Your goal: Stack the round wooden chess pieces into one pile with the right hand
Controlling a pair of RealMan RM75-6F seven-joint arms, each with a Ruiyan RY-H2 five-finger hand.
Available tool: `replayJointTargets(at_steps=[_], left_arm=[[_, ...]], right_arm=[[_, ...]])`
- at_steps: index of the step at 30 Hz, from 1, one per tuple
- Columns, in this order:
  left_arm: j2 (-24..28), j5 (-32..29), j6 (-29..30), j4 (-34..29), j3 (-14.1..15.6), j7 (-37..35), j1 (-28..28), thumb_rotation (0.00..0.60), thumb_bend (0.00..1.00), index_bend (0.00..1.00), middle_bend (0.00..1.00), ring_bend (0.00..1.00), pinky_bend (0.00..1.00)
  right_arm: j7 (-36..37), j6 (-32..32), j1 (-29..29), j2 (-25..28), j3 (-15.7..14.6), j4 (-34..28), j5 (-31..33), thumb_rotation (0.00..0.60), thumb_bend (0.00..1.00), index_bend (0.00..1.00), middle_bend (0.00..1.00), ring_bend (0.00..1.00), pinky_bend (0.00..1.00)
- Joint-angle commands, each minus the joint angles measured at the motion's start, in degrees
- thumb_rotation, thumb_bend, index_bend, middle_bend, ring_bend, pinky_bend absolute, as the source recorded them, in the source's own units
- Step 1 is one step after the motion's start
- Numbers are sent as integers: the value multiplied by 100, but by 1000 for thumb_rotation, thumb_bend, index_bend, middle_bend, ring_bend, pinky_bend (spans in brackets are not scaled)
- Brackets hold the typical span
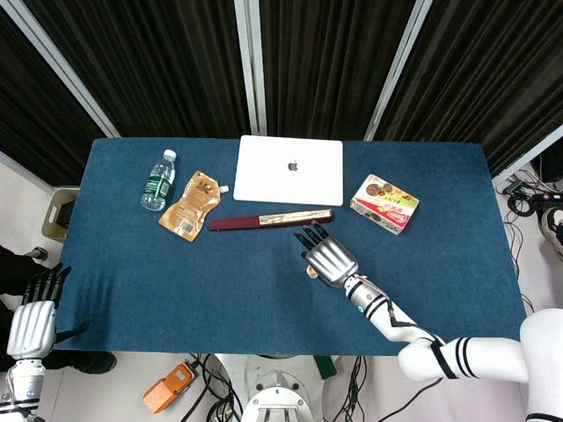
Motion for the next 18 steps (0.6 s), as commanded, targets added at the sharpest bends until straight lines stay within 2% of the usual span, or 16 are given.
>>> replayJointTargets(at_steps=[1,18], left_arm=[[-1,-7,0,10,-2,-12,3,600,50,86,11,0,0],[-34,-20,-5,105,-2,-88,16,600,50,86,11,0,0]], right_arm=[[-19,-5,13,-19,-1,10,17,600,464,544,124,3,63],[-106,-32,106,-129,12,80,174,600,464,514,124,3,59]])
